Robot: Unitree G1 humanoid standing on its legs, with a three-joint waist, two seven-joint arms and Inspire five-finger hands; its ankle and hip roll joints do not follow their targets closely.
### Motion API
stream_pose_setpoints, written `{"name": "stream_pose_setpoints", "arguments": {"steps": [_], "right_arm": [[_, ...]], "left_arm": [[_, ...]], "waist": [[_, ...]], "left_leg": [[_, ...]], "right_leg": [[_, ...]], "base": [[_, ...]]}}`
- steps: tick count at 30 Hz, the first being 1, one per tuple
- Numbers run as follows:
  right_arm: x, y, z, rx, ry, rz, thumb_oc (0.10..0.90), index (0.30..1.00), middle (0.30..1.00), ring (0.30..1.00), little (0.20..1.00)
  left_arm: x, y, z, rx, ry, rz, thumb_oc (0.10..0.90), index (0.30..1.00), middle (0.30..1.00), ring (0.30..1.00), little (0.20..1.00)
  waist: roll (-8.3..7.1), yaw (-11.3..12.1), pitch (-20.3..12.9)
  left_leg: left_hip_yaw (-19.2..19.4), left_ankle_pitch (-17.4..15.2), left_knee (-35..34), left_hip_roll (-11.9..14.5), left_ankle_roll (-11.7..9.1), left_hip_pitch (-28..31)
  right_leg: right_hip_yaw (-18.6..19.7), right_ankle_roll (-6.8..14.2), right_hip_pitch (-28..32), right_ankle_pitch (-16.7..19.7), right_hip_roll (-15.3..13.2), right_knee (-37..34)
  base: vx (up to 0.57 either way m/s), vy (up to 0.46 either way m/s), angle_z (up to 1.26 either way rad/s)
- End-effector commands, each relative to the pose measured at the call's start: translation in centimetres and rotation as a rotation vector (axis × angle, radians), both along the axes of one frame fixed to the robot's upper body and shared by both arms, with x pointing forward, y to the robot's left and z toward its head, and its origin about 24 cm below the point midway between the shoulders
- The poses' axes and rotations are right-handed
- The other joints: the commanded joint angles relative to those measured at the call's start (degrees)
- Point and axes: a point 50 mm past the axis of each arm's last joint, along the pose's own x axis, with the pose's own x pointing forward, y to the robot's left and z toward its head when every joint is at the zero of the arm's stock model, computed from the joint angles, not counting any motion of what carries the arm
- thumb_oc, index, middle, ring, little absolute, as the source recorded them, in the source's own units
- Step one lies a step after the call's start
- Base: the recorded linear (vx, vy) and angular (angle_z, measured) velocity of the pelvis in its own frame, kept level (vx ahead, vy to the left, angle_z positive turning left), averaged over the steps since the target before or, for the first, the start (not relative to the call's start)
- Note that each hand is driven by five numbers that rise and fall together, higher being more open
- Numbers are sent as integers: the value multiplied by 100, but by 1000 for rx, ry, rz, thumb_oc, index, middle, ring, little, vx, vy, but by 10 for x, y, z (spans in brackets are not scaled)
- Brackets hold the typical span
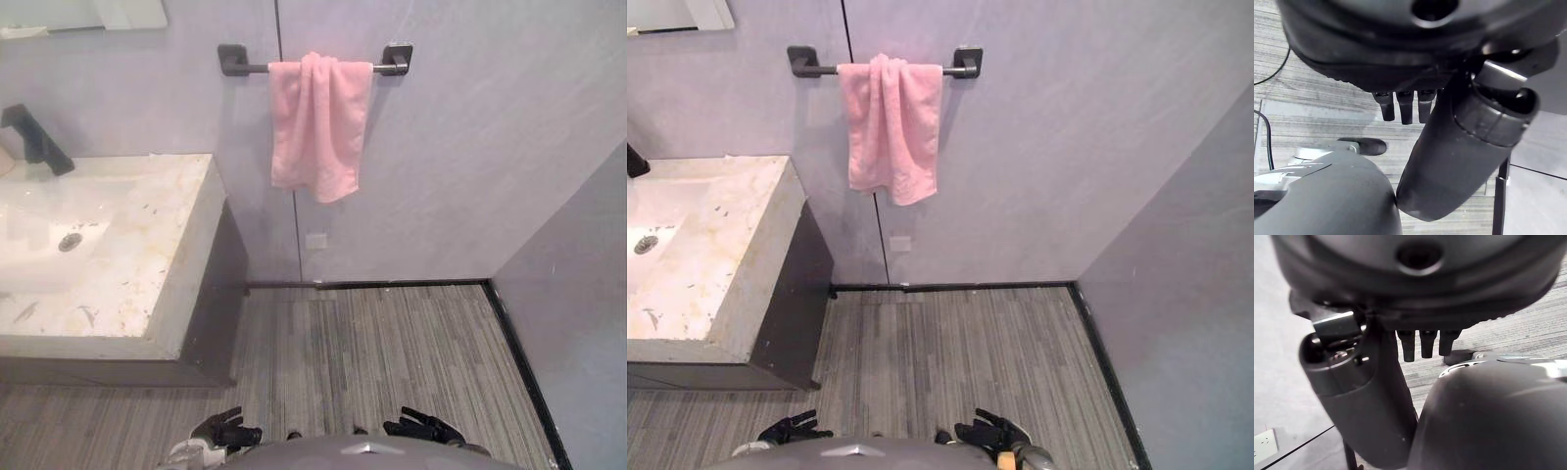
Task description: Organize the bathroom.
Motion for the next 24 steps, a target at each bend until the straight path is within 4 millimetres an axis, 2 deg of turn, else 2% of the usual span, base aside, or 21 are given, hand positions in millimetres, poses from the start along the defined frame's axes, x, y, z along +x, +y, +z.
{"name": "stream_pose_setpoints", "arguments": {"steps": [1, 11, 15, 19, 20, 22, 23, 24], "right_arm": [[3, 9, -2, 43, 25, 55, 800, 900, 900, 900, 900], [10, 7, 0, 40, -16, 49, 800, 900, 900, 900, 900], [23, 8, 4, 5, -99, 86, 800, 900, 900, 900, 900], [51, 5, 16, -35, -254, 81, 800, 900, 900, 900, 900], [72, 3, 28, -61, -361, 90, 800, 900, 900, 900, 900], [78, 3, 32, -71, -396, 93, 800, 900, 900, 900, 900], [98, 4, 46, -93, -504, 95, 800, 900, 900, 900, 900], [104, 4, 51, -96, -538, 93, 800, 900, 900, 900, 900]], "left_arm": [[-17, -11, -5, -54, 77, -39, 800, 900, 900, 900, 900], [-16, -5, -5, 10, 79, -27, 800, 900, 900, 900, 900], [-6, -3, -2, 13, 24, -17, 800, 900, 900, 900, 900], [15, 0, 3, 2, -87, 16, 800, 900, 900, 900, 900], [33, 4, 10, -8, -180, 49, 800, 900, 900, 900, 900], [38, 5, 12, -14, -202, 61, 800, 900, 900, 900, 900], [58, 6, 21, -18, -284, 86, 800, 900, 900, 900, 900], [66, 7, 24, -18, -321, 99, 800, 900, 900, 900, 900]], "waist": [[-164, 38, -95], [-208, 78, -103], [-208, 71, -81], [-199, 53, -28], [-190, 23, -15], [-189, 18, -13], [-181, -5, 0], [-180, -14, 4]], "left_leg": [[28, -242, -11, -60, -23, -84], [11, -238, -11, -30, -37, -62], [26, -232, -11, -8, -52, -49], [29, -201, -11, 31, -60, -22], [37, -183, -11, 55, -56, -11], [35, -179, -11, 61, -56, -11], [33, -166, -11, 79, -53, -6], [35, -163, -11, 87, -52, -2]], "right_leg": [[-76, -20, 30, -363, -173, 122], [-124, -39, 84, -378, -145, 95], [-126, -50, 81, -405, -137, 132], [-110, -73, 88, -420, -121, 172], [-72, -90, 82, -438, -109, 205], [-63, -94, 79, -443, -106, 215], [-34, -111, 65, -460, -100, 249], [-24, -117, 59, -467, -97, 263]], "base": [[15, -8, 4], [30, -26, 5], [21, -32, 1], [35, -53, 0], [41, -44, 1], [34, -40, 0], [38, -49, -1], [47, -67, 0]]}}
